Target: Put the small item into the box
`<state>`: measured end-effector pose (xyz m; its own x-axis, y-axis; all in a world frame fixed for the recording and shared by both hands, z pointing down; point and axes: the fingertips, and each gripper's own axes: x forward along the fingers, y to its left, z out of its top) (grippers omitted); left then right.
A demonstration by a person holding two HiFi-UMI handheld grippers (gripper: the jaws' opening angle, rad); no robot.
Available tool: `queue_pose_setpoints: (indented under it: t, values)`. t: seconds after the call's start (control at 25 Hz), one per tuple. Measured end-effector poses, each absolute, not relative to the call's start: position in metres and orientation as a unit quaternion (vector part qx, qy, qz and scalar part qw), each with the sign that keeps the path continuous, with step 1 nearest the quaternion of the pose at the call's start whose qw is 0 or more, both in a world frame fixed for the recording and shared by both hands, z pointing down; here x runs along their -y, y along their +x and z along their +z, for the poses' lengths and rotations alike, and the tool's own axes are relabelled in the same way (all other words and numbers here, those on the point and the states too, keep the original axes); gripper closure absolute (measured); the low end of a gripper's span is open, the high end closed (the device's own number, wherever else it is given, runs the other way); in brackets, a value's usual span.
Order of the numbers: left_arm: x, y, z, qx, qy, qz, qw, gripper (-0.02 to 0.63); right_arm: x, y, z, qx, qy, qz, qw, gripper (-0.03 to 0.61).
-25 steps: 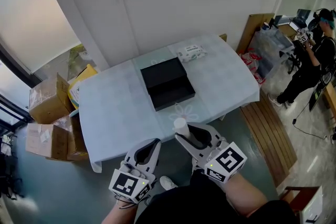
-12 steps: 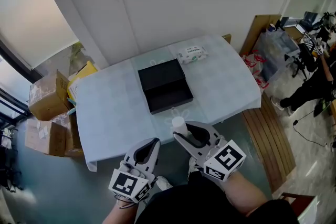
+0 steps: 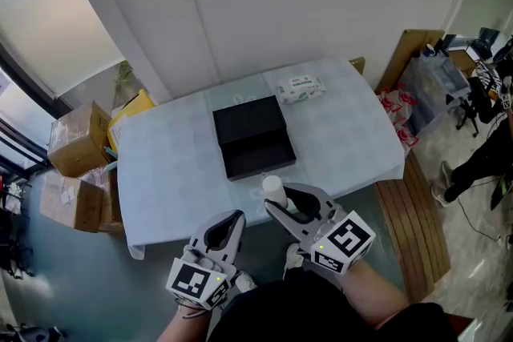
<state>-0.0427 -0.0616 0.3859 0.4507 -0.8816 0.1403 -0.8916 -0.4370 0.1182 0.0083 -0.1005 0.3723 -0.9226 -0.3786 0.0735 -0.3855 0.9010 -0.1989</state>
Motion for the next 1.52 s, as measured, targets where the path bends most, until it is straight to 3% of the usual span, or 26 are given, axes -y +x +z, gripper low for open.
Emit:
queue_pose_setpoints:
  t: [0.96,1.52]
  values:
    - [0.117,0.0,0.39,0.567,0.818,0.037,0.087,0.606,0.167,0.045,0.381,0.984,0.14,0.106,0.022,0.439]
    - [0.15,-0.014,0.398,0.564,0.82,0.033,0.093,0.606,0.204,0.034,0.404,0.981,0.152,0.114,0.045,0.439]
